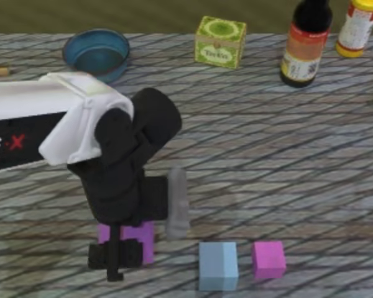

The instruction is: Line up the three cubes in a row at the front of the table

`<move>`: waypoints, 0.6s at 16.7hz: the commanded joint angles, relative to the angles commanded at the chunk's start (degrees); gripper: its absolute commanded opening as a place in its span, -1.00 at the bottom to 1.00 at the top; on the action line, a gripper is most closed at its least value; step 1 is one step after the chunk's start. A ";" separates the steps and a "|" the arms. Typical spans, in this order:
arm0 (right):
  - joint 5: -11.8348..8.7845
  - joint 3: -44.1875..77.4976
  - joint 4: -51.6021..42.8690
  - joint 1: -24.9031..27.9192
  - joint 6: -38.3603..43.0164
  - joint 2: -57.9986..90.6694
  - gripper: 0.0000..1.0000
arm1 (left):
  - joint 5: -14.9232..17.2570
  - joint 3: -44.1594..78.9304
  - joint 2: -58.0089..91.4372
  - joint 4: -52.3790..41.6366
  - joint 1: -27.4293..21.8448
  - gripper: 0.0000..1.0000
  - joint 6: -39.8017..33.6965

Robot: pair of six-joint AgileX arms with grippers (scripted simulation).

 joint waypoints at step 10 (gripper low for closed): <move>0.00 0.00 0.00 0.00 0.00 0.00 1.00 | 0.06 -3.77 2.53 6.45 -0.59 -1.00 -0.34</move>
